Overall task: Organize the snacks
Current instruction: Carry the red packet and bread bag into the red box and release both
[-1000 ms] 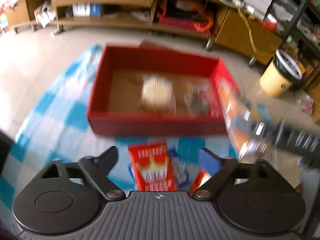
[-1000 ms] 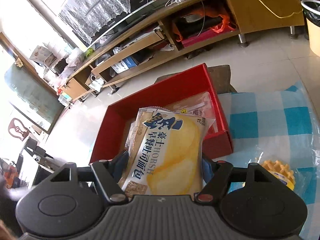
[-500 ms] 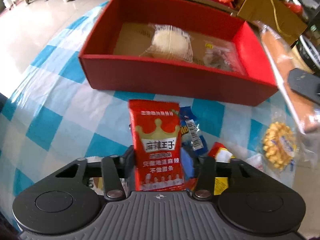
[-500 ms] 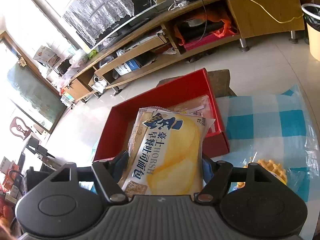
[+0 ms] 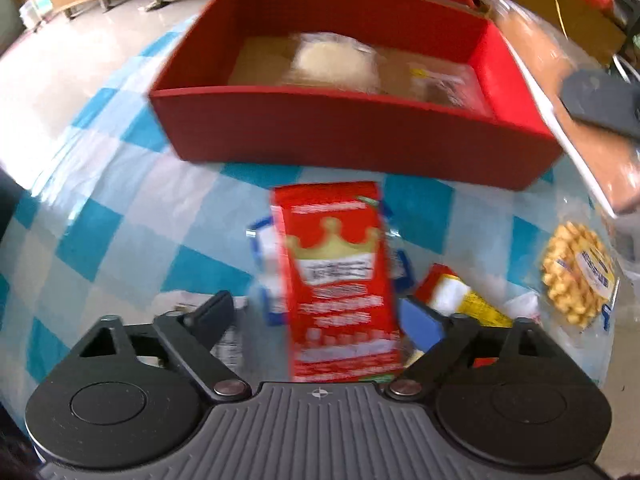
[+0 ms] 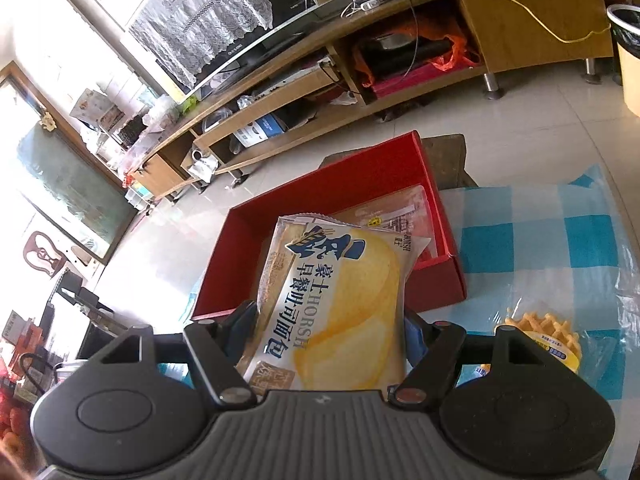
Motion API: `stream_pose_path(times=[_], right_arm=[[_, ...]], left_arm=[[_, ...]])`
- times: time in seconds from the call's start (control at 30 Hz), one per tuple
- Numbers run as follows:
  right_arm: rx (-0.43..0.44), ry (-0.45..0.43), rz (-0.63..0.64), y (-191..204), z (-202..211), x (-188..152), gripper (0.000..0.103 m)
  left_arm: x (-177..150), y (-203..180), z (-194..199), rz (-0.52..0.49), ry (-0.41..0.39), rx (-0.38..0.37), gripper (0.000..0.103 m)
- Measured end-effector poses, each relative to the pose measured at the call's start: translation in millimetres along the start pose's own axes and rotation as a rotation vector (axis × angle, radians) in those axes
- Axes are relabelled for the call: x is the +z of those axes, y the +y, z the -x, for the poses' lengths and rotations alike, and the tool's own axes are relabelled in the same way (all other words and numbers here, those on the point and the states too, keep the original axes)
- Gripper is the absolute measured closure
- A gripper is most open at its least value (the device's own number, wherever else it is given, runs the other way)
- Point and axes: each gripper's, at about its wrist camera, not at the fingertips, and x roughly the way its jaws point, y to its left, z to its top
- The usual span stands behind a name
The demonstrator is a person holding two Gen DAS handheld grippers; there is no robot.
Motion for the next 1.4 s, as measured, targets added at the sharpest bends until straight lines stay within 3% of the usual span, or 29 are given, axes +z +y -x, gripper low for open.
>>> stream_pose_path(times=[0.03, 0.2, 0.6, 0.9, 1.1, 1.27, 1.4], right_arm=[[0.001, -0.002, 0.001, 0, 2, 0, 0.032], [0.016, -0.013, 0.012, 0, 9, 0, 0.032], [0.017, -0.066, -0.006, 0, 13, 9, 0.032], [-0.015, -0.037, 0.020, 5, -32, 34, 0.032], [-0.044, -0.013, 0.046, 3, -72, 54, 0.032], [-0.080, 0.004, 0.044, -8, -98, 63, 0.032], [-0.105, 0.019, 0.054, -11, -111, 64, 0.030]], left_arm=[[-1, -5, 0, -0.008, 0.005, 0.007, 0.042], [-5, -9, 11, -0.036, -0.011, 0.009, 0.048], [20, 18, 74, -0.009, -0.175, -0.049, 0.047], [89, 28, 59, 0.031, -0.260, -0.029, 0.047], [128, 32, 32, 0.036, -0.273, -0.004, 0.046], [136, 34, 10, 0.026, -0.244, 0.037, 0.044], [137, 36, 5, 0.016, -0.237, 0.054, 0.033]])
